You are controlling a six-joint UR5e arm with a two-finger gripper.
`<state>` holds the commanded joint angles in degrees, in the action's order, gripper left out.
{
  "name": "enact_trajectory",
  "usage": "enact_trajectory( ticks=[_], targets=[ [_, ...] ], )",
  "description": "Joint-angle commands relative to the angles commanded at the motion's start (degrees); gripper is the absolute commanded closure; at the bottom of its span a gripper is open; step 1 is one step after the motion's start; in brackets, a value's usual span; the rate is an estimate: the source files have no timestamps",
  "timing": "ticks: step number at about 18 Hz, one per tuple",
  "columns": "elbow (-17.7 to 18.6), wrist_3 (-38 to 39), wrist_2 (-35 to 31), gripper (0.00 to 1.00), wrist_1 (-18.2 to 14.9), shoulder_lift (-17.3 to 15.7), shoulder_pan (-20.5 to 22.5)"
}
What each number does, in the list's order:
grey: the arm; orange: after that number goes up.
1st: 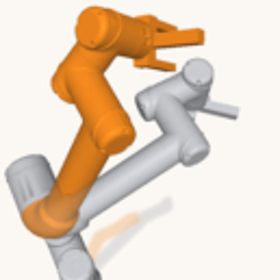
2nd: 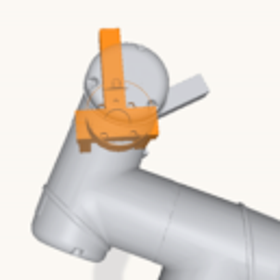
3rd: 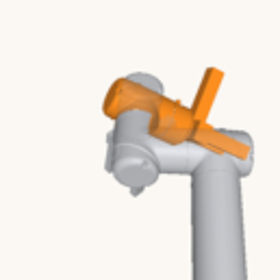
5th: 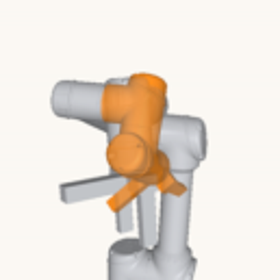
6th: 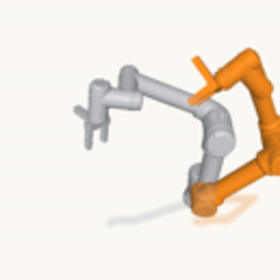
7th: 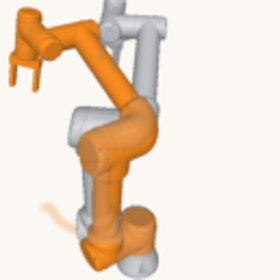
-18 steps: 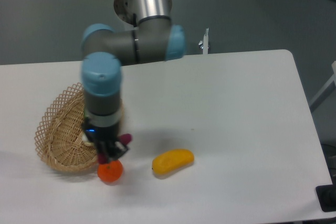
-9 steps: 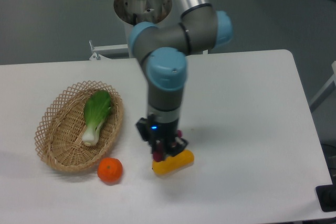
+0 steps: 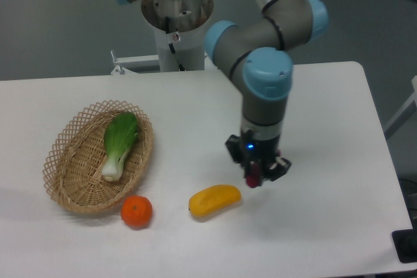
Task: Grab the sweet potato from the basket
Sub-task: 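Lift the sweet potato out of the basket and carry it away, then raise the held sweet potato and hold it above the table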
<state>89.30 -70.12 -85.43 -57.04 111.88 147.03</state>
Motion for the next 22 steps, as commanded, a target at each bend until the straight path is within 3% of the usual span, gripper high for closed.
enact_trajectory(
  ticks=[13,22],
  targets=[
    [-1.9,-10.9,-0.2,0.87,-2.2,1.1,5.2],
    [-2.9,-12.1,-1.0,0.87,-3.6,2.0,6.0]
  ],
)
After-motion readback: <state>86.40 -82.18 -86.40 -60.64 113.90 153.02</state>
